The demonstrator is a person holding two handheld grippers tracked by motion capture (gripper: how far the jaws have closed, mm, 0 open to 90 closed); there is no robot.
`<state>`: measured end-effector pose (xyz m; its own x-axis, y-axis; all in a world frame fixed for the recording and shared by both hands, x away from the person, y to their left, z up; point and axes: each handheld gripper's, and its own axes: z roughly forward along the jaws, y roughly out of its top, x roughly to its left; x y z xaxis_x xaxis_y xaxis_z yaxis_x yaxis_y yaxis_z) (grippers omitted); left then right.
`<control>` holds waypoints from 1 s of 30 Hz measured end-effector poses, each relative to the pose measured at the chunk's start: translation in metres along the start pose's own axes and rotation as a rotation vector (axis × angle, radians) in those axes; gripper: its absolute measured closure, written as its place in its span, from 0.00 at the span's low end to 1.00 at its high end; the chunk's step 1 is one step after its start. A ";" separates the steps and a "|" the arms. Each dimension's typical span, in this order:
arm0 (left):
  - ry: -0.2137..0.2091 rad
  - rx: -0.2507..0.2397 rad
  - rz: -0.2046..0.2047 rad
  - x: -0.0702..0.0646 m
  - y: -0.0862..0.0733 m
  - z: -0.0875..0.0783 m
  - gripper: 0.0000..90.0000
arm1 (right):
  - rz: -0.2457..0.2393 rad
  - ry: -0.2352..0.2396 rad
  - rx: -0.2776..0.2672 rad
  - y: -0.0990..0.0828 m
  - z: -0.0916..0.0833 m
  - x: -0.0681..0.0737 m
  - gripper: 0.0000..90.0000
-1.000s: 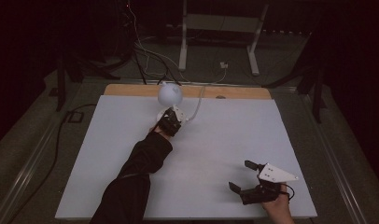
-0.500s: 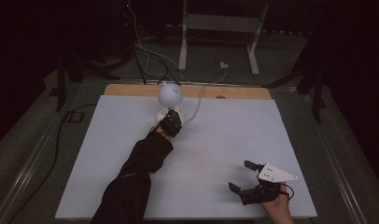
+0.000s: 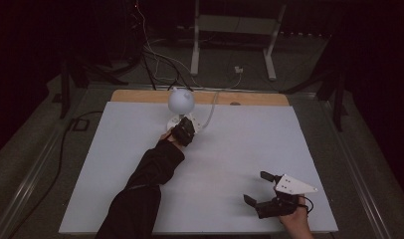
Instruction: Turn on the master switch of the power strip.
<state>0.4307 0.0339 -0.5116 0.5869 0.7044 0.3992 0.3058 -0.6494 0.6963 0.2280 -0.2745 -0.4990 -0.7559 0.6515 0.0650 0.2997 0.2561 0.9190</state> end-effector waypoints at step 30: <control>-0.141 -0.034 -0.073 0.008 0.006 -0.046 0.95 | -0.004 -0.007 -0.009 0.001 -0.001 0.000 0.00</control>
<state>0.4025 0.0488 -0.4764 0.6644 0.7004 0.2607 0.3276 -0.5865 0.7407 0.2278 -0.2753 -0.4977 -0.7529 0.6555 0.0588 0.2917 0.2523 0.9226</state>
